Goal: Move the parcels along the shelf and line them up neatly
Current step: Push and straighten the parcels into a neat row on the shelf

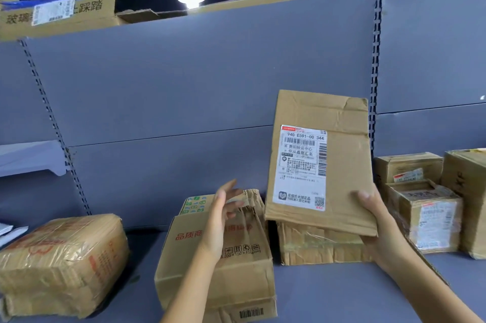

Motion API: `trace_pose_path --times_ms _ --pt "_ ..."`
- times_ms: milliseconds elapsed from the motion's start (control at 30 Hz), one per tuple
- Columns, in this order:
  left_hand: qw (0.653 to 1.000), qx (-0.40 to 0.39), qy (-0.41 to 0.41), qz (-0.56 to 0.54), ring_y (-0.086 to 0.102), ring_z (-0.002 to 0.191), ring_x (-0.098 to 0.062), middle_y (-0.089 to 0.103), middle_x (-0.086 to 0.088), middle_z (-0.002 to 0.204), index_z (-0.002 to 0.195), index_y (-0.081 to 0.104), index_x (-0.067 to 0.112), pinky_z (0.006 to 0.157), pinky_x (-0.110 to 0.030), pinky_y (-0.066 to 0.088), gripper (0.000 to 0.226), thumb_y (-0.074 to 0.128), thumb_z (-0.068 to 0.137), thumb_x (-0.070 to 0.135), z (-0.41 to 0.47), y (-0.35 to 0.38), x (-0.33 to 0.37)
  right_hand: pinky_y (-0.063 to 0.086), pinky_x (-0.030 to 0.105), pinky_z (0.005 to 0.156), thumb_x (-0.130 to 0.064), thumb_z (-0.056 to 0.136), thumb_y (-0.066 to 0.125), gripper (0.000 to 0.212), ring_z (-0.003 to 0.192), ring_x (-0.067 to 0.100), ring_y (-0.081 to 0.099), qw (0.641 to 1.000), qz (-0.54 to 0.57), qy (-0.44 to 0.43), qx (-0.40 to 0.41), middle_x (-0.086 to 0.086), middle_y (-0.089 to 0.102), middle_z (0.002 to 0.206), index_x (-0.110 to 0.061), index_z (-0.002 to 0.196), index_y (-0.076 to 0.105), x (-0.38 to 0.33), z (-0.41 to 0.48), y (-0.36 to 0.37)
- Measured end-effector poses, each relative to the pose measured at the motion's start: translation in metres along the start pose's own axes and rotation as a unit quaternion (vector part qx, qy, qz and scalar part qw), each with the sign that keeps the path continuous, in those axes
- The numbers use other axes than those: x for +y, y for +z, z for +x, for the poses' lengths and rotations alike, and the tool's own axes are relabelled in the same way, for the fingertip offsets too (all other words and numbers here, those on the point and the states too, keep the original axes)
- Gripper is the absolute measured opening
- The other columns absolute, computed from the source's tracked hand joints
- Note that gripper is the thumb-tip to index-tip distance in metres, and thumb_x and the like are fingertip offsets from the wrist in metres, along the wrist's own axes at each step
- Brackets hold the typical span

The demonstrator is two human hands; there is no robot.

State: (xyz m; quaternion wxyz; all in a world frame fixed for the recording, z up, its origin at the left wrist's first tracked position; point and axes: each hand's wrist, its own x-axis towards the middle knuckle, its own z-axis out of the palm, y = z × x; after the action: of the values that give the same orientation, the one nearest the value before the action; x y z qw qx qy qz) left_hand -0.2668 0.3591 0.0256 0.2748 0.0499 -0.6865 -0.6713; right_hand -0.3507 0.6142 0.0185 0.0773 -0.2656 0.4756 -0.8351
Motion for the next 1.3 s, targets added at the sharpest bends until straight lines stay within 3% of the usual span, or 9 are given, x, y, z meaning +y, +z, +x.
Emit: trace_pose_path --times_ms 233,333,500,600,767,900,1033,1167,1300 --pt "0.994 -0.007 0.026 0.104 0.063 0.099 -0.005 0.068 0.006 0.109 0.107 0.064 0.022 0.071 -0.002 0.041 0.018 0.05 0.097 0.018 0.011 0.001 -0.012 0.055 0.028 0.075 -0.046 0.068 0.062 0.063 0.112 0.017 0.063 0.997 -0.079 -0.023 0.012 -0.001 0.064 0.126 -0.035 0.13 0.052 -0.012 -0.027 -0.026" --pt "0.991 0.001 0.04 0.128 0.06 0.101 -0.003 0.068 0.01 0.104 0.099 0.066 0.021 0.076 -0.009 0.041 0.019 0.049 0.097 0.013 0.013 0.003 -0.013 0.054 0.034 0.08 -0.046 0.068 0.062 0.06 0.115 0.02 0.062 0.995 -0.095 -0.021 0.038 0.0 0.063 0.128 -0.039 0.128 0.054 -0.011 -0.039 -0.035" --pt "0.99 -0.005 0.037 0.134 0.062 0.1 -0.005 0.07 0.007 0.1 0.093 0.068 0.021 0.084 -0.022 0.043 0.021 0.049 0.095 0.011 0.016 0.001 -0.02 0.054 0.028 0.074 -0.049 0.066 0.061 0.055 0.114 0.018 0.061 0.991 -0.107 -0.007 0.079 0.0 0.062 0.129 -0.045 0.121 0.059 -0.007 -0.061 -0.045" --pt "0.988 -0.007 0.047 0.147 0.063 0.094 -0.003 0.07 0.008 0.097 0.093 0.067 0.021 0.083 -0.022 0.045 0.024 0.047 0.096 0.009 0.016 0.001 -0.015 0.052 0.031 0.082 -0.05 0.067 0.061 0.057 0.117 0.018 0.06 0.988 -0.122 -0.014 0.098 -0.003 0.061 0.13 -0.044 0.123 0.057 -0.007 -0.076 -0.051" --pt "0.986 -0.006 0.061 0.153 0.062 0.096 -0.007 0.069 0.007 0.097 0.093 0.066 0.02 0.082 -0.025 0.044 0.022 0.046 0.096 0.009 0.009 0.003 -0.004 0.055 0.026 0.073 -0.051 0.065 0.061 0.07 0.11 0.016 0.064 0.984 -0.135 -0.02 0.111 -0.001 0.064 0.126 -0.032 0.132 0.051 -0.018 -0.093 -0.057" --pt "0.988 -0.037 0.085 0.125 0.064 0.086 -0.009 0.069 0.005 0.092 0.095 0.064 0.014 0.073 -0.012 0.048 0.02 0.046 0.097 0.006 -0.018 0.023 0.008 0.053 0.029 0.074 -0.053 0.065 0.061 0.063 0.108 0.016 0.064 0.985 -0.132 -0.023 0.111 -0.002 0.065 0.123 -0.039 0.126 0.054 -0.028 -0.099 -0.056" --pt "0.985 -0.121 0.08 0.089 0.066 0.091 -0.008 0.071 0.005 0.102 0.107 0.063 0.019 0.078 -0.021 0.051 0.02 0.056 0.091 0.028 -0.054 0.049 0.009 0.05 0.042 0.088 -0.051 0.07 0.061 0.068 0.117 0.022 0.06 0.985 -0.141 -0.036 0.093 -0.001 0.061 0.13 -0.037 0.135 0.048 -0.038 -0.112 -0.063" --pt "0.992 -0.111 0.029 0.044 0.065 0.099 -0.02 0.069 -0.002 0.107 0.105 0.065 0.02 0.088 -0.032 0.049 0.021 0.062 0.088 0.031 -0.09 0.084 0.004 0.053 0.03 0.079 -0.051 0.068 0.06 0.077 0.112 0.017 0.063 0.982 -0.16 -0.032 0.09 -0.004 0.064 0.125 -0.03 0.14 0.043 -0.063 -0.145 -0.081" --pt "0.99 -0.135 0.014 0.039 0.066 0.085 -0.007 0.072 0.011 0.095 0.1 0.066 0.02 0.086 -0.03 0.047 0.029 0.056 0.079 0.036 -0.124 0.132 0.002 0.05 0.032 0.083 -0.051 0.069 0.059 0.074 0.112 0.016 0.063 0.977 -0.179 -0.026 0.117 -0.004 0.064 0.126 -0.033 0.138 0.045 -0.093 -0.191 -0.113"
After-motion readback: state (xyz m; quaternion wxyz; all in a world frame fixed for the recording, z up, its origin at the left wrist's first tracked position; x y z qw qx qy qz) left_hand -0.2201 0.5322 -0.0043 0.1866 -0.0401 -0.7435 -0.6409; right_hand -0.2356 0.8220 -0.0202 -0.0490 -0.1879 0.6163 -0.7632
